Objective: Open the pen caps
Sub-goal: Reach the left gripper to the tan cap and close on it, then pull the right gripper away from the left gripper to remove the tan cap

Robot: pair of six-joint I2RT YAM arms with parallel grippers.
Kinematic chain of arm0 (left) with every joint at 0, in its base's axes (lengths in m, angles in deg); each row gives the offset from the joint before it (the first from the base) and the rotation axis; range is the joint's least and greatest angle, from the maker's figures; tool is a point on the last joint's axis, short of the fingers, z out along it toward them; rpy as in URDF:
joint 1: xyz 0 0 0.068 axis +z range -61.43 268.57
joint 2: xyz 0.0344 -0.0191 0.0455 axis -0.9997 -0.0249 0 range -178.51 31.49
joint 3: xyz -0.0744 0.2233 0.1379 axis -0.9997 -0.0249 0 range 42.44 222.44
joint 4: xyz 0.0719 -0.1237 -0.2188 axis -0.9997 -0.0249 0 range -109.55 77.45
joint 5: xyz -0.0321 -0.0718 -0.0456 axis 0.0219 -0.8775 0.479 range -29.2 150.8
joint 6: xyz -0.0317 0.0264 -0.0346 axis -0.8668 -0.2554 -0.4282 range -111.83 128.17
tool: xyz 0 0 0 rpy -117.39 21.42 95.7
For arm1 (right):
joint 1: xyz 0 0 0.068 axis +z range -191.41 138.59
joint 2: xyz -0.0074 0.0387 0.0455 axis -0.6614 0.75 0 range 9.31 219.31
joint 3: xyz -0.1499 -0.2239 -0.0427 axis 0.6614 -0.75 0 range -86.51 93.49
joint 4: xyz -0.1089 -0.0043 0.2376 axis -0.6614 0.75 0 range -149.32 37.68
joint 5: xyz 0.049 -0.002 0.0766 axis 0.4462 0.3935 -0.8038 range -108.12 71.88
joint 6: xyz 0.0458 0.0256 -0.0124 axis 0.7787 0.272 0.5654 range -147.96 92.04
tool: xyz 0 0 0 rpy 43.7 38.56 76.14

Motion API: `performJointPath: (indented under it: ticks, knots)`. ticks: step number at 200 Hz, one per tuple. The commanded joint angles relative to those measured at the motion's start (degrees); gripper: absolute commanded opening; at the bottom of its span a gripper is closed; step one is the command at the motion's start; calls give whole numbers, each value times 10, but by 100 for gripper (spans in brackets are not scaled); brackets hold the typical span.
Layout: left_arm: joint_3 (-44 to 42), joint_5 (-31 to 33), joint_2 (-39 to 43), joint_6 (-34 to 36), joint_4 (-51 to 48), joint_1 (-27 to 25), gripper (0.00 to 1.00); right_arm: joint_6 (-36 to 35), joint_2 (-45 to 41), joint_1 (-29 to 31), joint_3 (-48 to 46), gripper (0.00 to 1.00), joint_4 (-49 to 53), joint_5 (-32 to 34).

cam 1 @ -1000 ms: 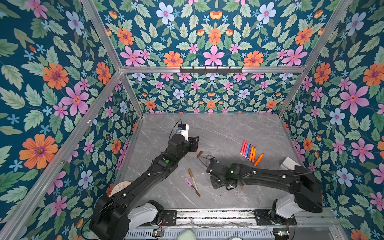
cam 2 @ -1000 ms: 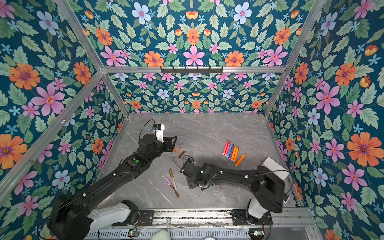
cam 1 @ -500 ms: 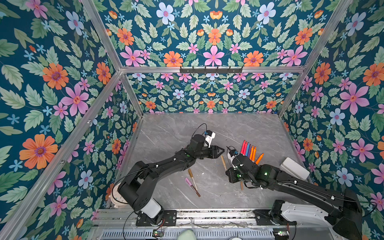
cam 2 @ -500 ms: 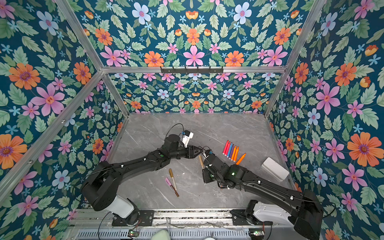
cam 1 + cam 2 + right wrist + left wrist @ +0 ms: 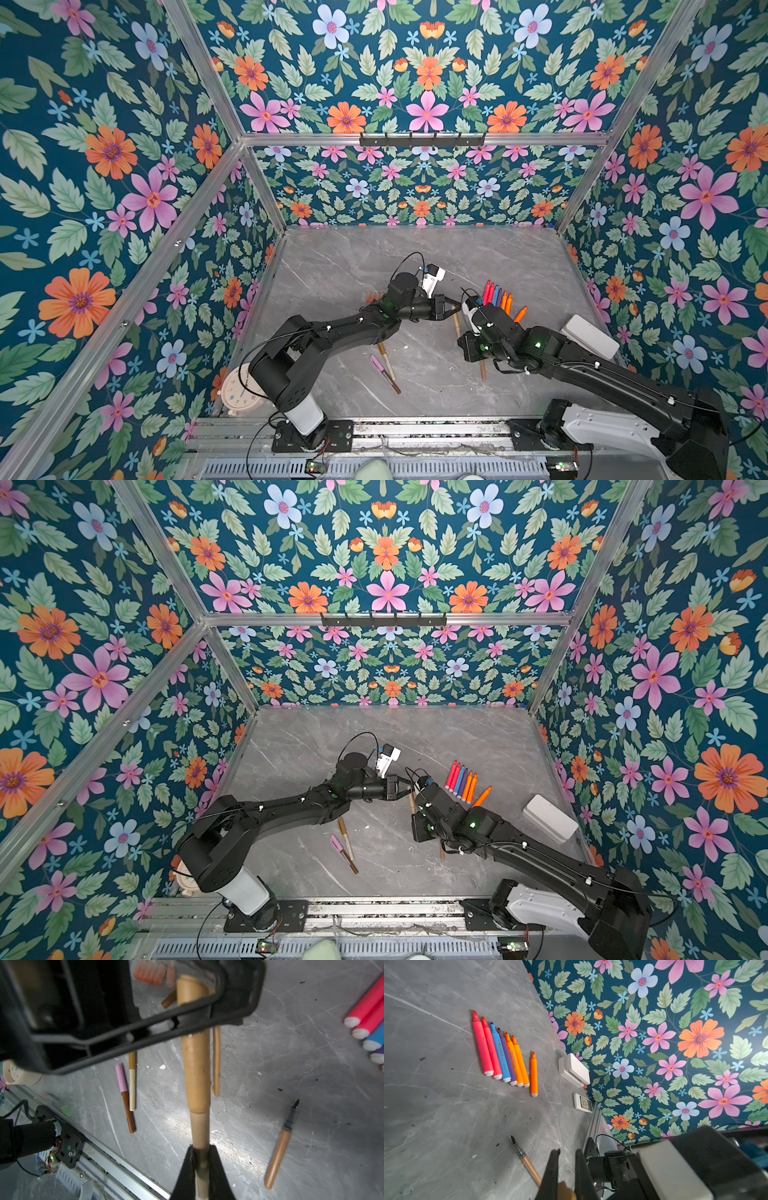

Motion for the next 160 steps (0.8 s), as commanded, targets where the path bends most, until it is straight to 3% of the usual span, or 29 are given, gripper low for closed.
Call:
performJointPath:
  ticks: [1,51,113,160]
  knots:
    - [6,-2,-1,-3,20,3,0,0,0,1,-10,0,-16,-15]
    - [21,-3,8,-10,16,21,0,9,-17,1,-36,0,-31,-36]
    - [7,-5,38,-80,72,128,0,44,3,12,-95,0,-107,-96]
    - [35,12,40,-68,46,148,0,71,33,36,-111,0,-128,-92]
